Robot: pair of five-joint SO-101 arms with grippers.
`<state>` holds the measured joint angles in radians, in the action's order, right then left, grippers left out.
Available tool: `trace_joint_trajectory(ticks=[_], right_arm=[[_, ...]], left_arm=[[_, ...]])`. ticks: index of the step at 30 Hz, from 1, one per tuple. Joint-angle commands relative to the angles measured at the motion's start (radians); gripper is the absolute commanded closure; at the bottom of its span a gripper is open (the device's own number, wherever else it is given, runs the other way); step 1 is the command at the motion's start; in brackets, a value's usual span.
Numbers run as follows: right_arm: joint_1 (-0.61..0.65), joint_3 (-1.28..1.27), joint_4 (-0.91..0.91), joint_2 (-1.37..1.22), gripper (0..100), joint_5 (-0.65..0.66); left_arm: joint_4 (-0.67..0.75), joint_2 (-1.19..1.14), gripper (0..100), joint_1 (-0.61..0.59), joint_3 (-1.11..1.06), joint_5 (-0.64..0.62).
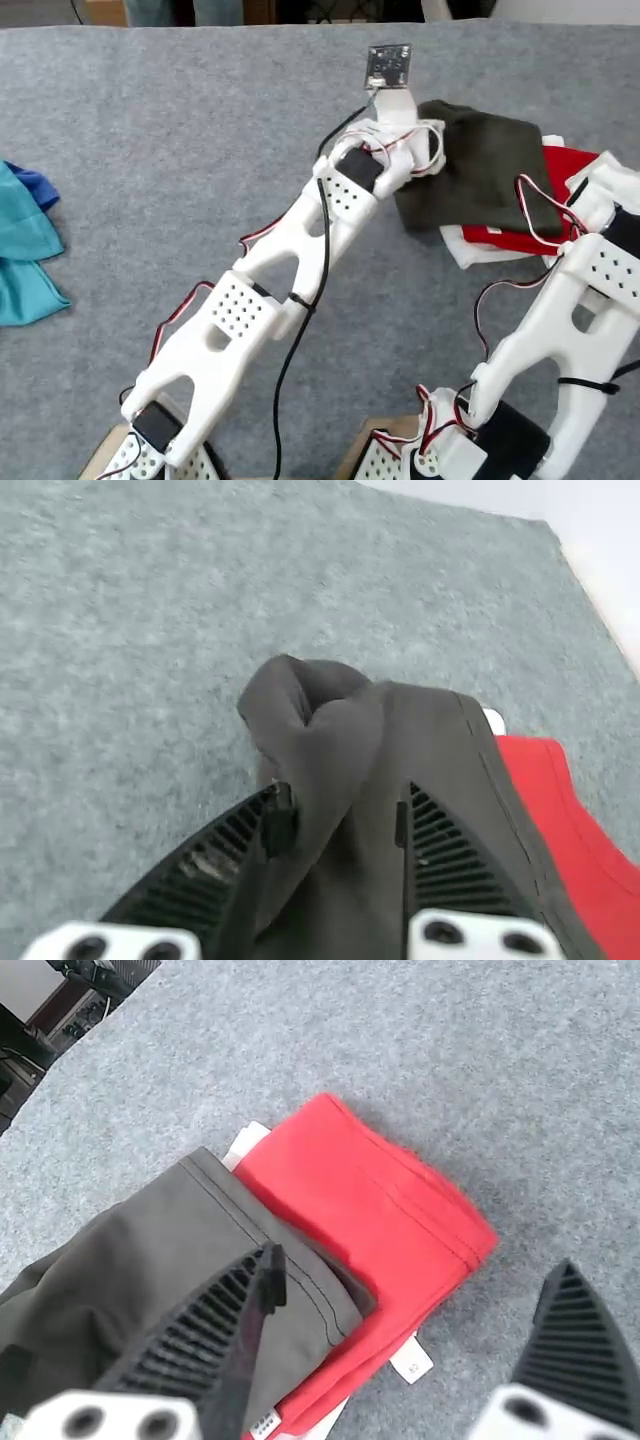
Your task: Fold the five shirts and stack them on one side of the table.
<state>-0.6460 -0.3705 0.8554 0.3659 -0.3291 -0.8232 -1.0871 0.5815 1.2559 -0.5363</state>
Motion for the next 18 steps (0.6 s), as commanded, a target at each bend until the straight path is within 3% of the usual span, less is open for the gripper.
trace_joint_trajectory(ticks=[1, 9, 14, 18], right_arm=[[-0.005, 0.005, 0.002, 0.033, 61.6, 0.009], [-0.005, 0.005, 0.003, 0.031, 63.9, 0.009], [0.015, 0.008, 0.003, 0.031, 82.8, 0.072], [0.074, 0.004, 0.008, 0.031, 95.6, 0.127]], left_arm=[[-0.008, 0.038, 81, -0.028, 0.082, -0.011], [-0.137, 0.153, 81, -0.139, 0.22, -0.005], [-0.308, 0.236, 81, -0.239, 0.252, -0.005], [-0.526, 0.311, 81, -0.34, 0.308, 0.011]])
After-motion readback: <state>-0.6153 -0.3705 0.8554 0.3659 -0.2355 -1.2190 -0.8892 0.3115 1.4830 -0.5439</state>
